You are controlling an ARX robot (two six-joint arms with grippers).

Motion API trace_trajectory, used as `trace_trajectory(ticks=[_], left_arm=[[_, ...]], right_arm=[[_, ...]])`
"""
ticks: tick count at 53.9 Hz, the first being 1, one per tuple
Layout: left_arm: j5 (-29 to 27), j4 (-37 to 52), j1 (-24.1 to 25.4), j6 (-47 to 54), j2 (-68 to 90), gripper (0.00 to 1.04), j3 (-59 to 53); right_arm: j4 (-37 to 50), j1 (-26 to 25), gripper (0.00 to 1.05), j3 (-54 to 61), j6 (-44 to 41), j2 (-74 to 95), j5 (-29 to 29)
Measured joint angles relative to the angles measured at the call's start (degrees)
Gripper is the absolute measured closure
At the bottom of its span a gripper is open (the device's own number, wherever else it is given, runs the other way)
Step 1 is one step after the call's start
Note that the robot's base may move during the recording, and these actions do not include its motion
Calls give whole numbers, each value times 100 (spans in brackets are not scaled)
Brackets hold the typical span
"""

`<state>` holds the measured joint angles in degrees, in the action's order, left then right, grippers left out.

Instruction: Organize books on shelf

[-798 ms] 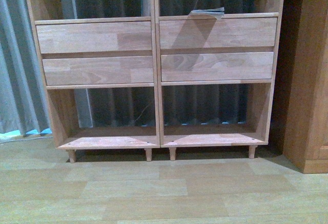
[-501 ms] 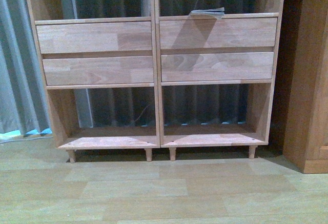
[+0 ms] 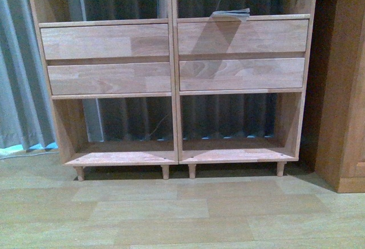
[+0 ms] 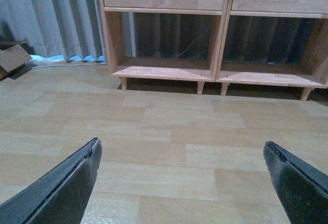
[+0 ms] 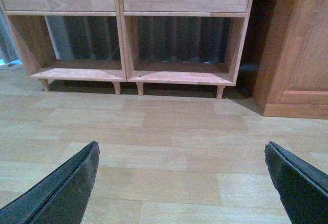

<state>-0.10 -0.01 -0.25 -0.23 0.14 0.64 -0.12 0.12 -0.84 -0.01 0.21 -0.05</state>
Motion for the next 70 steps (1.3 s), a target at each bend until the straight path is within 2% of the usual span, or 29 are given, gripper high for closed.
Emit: trace_trajectory(ticks=[70], left_arm=[[-7, 0, 0, 0, 0, 7, 0]], right_arm=[[0, 0, 7, 0, 0, -2, 0]])
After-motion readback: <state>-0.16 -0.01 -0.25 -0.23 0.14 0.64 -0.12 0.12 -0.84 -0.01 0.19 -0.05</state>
